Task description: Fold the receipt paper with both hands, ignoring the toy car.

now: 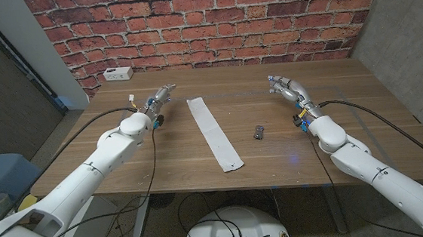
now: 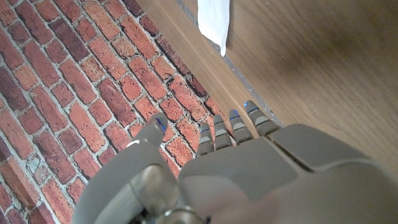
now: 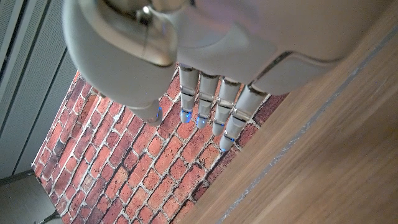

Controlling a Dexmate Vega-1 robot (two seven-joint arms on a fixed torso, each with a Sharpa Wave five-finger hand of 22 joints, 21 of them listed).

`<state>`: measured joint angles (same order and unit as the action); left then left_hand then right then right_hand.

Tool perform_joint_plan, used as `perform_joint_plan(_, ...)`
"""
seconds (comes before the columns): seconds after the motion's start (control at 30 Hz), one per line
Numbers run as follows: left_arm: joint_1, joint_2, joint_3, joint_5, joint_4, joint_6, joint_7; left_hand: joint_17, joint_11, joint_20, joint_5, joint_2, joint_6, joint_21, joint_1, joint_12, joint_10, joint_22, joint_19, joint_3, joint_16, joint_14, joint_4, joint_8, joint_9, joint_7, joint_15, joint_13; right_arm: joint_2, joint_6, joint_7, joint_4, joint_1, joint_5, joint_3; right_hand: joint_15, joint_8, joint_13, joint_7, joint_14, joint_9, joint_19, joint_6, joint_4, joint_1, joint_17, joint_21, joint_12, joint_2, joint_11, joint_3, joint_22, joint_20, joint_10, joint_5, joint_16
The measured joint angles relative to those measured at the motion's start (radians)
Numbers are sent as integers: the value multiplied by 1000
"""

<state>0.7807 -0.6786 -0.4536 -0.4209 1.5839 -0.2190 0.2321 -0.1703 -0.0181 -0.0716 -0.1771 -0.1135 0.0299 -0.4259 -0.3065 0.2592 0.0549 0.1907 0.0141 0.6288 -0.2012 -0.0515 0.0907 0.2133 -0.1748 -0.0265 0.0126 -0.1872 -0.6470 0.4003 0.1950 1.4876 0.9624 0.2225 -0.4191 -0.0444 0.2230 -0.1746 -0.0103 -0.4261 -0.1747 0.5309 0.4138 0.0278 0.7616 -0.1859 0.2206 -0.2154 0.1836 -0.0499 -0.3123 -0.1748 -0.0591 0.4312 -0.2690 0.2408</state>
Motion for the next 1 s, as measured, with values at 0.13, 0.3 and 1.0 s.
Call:
perform_joint_plan(0.13, -19, -14, -18, 44, 18, -58, 1, 0, -2, -13, 0, 8, 29, 0, -26, 0, 18, 2, -13, 2, -5, -31, 27, 7, 0, -2, 7, -2, -20, 10, 25, 32, 28, -50, 0, 14, 0, 0, 7, -29, 0, 11, 38, 24, 28, 0, 0, 0, -11, 2, -24, 0, 0, 26, 11, 0)
perform_joint_plan(0.3, -67, -43, -66, 99, 58, -131, -11, -5, 5, -21, 0, 8, 40, 0, -39, 0, 23, 3, -14, -1, -6, -42, 43, 6, 0, -2, 7, -6, -46, 22, 74, 76, 65, -163, 0, 27, 0, 0, 7, -48, 0, 20, 68, 46, 47, 0, 0, 0, -17, 13, -46, 0, -1, 44, 21, 0)
perform_joint_plan(1.0, -236, -88, -228, 318, 138, -378, -144, -9, 27, -31, 0, 18, 56, 0, -71, 0, 39, 3, -35, -9, -6, -52, 68, 6, -5, 4, 7, -11, -132, 30, 179, 226, 188, -459, 22, 43, 0, -5, 11, -74, 0, 27, 100, 48, 53, -3, 0, 0, -14, 21, -63, 0, 6, 72, 29, 0)
